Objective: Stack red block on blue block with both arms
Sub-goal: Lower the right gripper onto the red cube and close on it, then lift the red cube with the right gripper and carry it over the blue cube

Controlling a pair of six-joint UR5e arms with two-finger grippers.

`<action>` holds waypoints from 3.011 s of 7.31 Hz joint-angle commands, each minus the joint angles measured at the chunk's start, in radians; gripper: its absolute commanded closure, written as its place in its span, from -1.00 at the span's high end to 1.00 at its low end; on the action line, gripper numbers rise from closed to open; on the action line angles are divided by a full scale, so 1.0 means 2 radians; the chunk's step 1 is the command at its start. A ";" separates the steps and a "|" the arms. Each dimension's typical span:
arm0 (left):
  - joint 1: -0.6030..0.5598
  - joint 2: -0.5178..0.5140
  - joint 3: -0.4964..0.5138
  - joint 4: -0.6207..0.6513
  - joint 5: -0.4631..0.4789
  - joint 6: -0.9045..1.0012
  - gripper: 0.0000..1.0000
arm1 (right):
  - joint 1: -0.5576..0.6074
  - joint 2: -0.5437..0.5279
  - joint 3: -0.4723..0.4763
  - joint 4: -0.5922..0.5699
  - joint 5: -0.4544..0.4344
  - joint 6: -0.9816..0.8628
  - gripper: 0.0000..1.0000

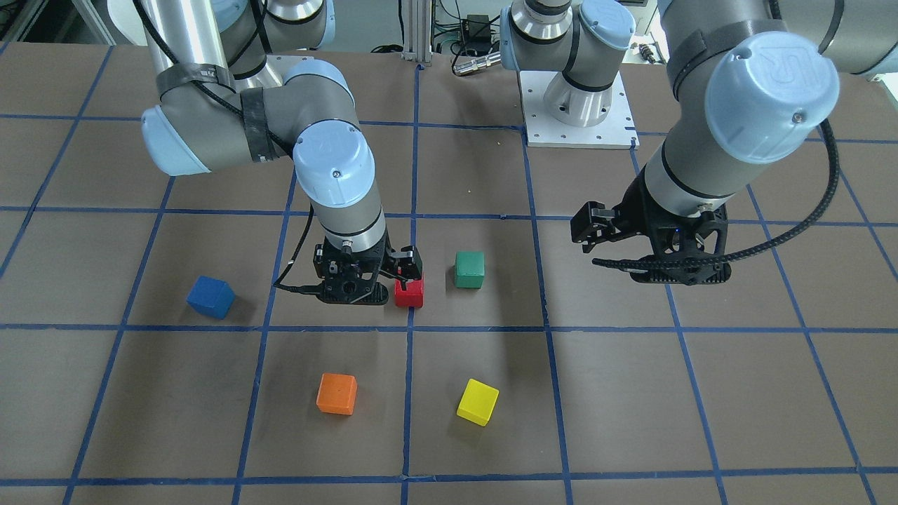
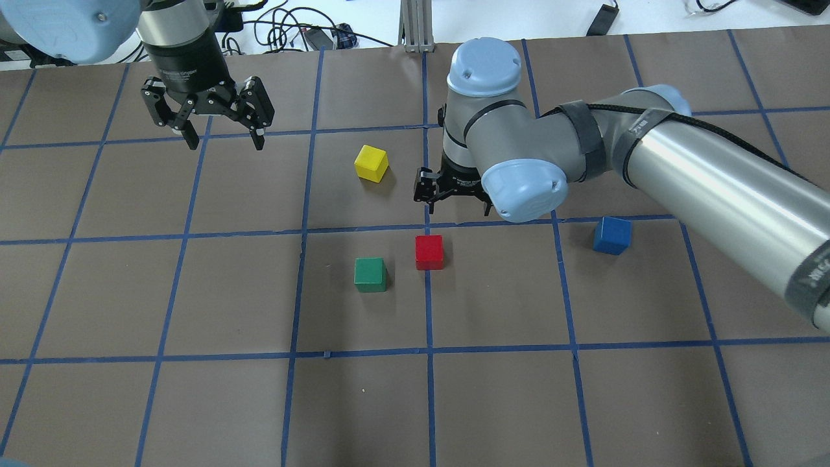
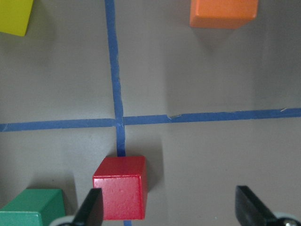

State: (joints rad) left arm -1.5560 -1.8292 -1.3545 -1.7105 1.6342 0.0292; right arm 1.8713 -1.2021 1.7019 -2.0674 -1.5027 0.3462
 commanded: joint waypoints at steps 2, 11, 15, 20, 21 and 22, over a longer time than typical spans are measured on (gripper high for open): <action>0.006 -0.001 -0.001 -0.001 -0.002 0.000 1.00 | 0.018 0.023 0.000 -0.014 0.000 -0.001 1.00; 0.006 -0.007 -0.004 -0.001 -0.002 0.002 1.00 | 0.040 0.057 0.002 -0.038 0.001 0.000 1.00; 0.007 -0.010 -0.003 -0.001 -0.002 0.008 1.00 | 0.040 0.056 0.008 -0.019 0.002 -0.001 -0.97; 0.006 -0.010 -0.003 0.000 -0.003 0.008 1.00 | 0.026 0.040 -0.043 0.035 -0.009 -0.007 -1.00; 0.006 -0.011 -0.003 0.000 -0.003 0.008 1.00 | 0.008 0.034 -0.067 0.072 -0.020 -0.010 -1.00; 0.006 -0.012 -0.004 0.000 -0.003 0.008 1.00 | -0.017 0.020 -0.075 0.104 -0.019 -0.010 -1.00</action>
State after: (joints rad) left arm -1.5432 -1.8514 -1.3609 -1.7104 1.6281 0.0447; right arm 1.8917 -1.1341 1.5889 -1.9451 -1.5342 0.3289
